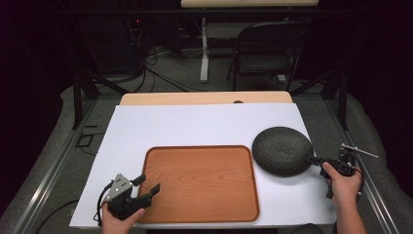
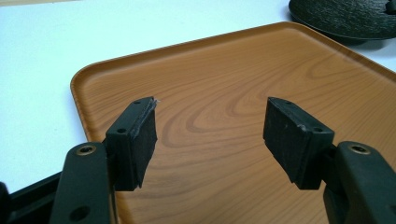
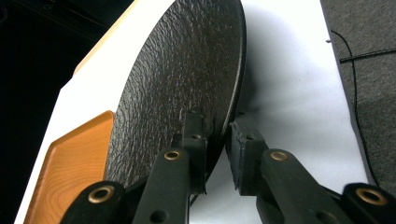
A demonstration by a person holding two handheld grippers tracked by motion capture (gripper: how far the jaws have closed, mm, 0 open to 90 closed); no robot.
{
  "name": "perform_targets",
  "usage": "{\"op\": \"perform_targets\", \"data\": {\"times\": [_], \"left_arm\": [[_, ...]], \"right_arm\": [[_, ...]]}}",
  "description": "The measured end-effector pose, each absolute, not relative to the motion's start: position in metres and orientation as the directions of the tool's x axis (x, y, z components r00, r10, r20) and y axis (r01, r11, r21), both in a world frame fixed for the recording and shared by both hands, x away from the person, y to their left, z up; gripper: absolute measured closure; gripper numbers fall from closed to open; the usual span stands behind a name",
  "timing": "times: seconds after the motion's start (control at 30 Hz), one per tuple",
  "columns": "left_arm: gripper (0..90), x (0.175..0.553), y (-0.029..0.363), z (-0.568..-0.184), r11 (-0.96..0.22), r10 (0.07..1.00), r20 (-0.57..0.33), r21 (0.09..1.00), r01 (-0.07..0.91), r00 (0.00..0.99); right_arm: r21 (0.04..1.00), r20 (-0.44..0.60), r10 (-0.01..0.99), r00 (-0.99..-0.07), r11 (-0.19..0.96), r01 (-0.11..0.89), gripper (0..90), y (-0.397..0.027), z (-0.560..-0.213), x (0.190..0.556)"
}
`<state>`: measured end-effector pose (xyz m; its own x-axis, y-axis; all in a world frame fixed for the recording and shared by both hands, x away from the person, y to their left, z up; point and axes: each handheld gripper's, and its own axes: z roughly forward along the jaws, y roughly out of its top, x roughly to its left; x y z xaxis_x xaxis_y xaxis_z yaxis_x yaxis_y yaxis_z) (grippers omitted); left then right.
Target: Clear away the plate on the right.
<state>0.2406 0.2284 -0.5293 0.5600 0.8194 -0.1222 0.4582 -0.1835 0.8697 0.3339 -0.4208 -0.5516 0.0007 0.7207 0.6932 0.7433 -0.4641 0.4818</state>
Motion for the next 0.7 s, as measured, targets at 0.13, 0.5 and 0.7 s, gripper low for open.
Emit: {"op": "perform_targets", "data": {"times": [0.13, 0.5, 0.7], "left_arm": [[34.8, 0.240, 0.229, -0.529, -0.182, 0.819, -0.123, 0.870, 0.457, 0.561], [34.8, 0.240, 0.229, -0.528, -0.187, 0.815, -0.122, 0.870, 0.457, 0.566], [35.0, 0.240, 0.229, -0.528, -0.187, 0.815, -0.124, 0.869, 0.459, 0.566]], "right_arm": [[0.472, 0.702, 0.713, 0.002, -0.467, 0.748, 79.4, -0.421, -0.547, 0.336], [0.464, 0.665, 0.747, 0.005, -0.419, 0.781, 81.3, -0.418, -0.529, 0.350], [0.440, 0.676, 0.737, 0.014, -0.418, 0.795, 82.3, -0.421, -0.526, 0.359]]}}
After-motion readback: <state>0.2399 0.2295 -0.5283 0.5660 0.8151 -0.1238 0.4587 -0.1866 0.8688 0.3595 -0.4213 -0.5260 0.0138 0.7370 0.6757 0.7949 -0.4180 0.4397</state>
